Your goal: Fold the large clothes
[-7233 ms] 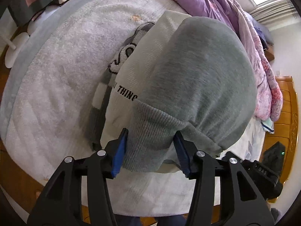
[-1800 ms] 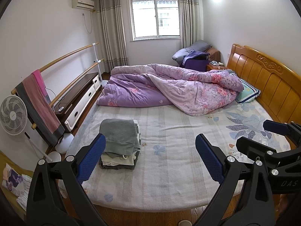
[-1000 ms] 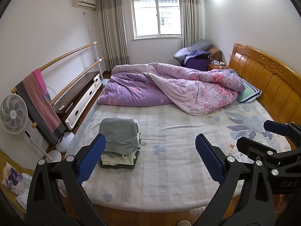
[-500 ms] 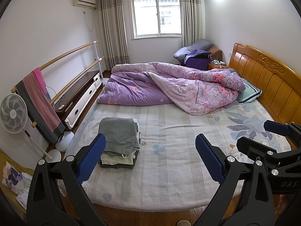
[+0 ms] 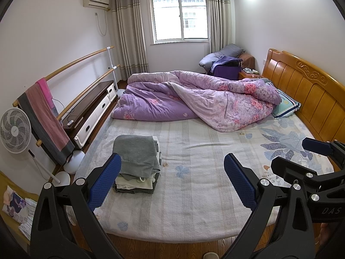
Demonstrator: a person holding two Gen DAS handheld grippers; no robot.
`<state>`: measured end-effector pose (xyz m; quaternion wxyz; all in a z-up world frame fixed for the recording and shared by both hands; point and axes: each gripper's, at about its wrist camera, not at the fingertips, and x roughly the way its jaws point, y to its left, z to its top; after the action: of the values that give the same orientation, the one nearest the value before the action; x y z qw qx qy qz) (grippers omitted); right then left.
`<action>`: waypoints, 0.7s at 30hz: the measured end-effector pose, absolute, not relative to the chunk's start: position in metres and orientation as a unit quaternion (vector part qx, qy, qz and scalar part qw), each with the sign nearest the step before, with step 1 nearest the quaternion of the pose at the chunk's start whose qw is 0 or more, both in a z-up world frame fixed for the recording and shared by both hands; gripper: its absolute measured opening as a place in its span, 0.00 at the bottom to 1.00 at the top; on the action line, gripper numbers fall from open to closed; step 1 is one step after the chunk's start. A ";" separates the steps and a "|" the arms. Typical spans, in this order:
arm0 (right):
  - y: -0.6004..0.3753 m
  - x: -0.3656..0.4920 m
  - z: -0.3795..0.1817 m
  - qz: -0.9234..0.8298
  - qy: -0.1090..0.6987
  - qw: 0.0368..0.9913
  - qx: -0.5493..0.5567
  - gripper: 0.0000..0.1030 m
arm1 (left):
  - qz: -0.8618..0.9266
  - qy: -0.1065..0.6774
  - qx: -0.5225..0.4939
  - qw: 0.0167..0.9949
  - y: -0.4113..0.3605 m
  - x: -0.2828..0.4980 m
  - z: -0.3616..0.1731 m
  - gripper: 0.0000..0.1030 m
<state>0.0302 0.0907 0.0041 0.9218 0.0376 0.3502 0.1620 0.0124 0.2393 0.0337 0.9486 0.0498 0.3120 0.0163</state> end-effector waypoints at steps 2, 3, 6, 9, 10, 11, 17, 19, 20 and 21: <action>0.091 0.030 0.005 0.162 0.349 0.922 0.037 0.92 | 0.016 0.312 0.050 0.949 0.239 0.013 0.034 0.93; 0.091 0.030 0.004 0.162 0.350 0.922 0.038 0.92 | 0.016 0.312 0.050 0.949 0.239 0.013 0.034 0.93; 0.090 0.031 0.005 0.162 0.350 0.922 0.037 0.92 | 0.016 0.312 0.050 0.948 0.239 0.014 0.034 0.93; 0.090 0.031 0.005 0.162 0.350 0.922 0.037 0.92 | 0.016 0.313 0.050 0.948 0.240 0.014 0.035 0.93; 0.090 0.031 0.005 0.162 0.350 0.922 0.038 0.92 | 0.016 0.313 0.050 0.948 0.240 0.015 0.035 0.93; 0.090 0.031 0.005 0.162 0.351 0.922 0.038 0.92 | 0.016 0.313 0.050 0.948 0.239 0.014 0.035 0.93; 0.089 0.032 0.004 0.163 0.351 0.921 0.038 0.92 | 0.016 0.313 0.050 0.948 0.240 0.016 0.034 0.93; 0.089 0.032 0.005 0.163 0.351 0.921 0.038 0.92 | 0.016 0.313 0.050 0.948 0.241 0.016 0.034 0.93; 0.089 0.032 0.005 0.163 0.351 0.921 0.037 0.92 | 0.016 0.314 0.050 0.948 0.241 0.016 0.034 0.93; 0.089 0.033 0.005 0.163 0.351 0.921 0.038 0.92 | 0.016 0.313 0.051 0.948 0.240 0.017 0.034 0.93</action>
<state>0.0325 0.0887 0.0049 0.9212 0.0376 0.3511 0.1634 0.0167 0.2404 0.0341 0.9482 0.0508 0.3133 0.0161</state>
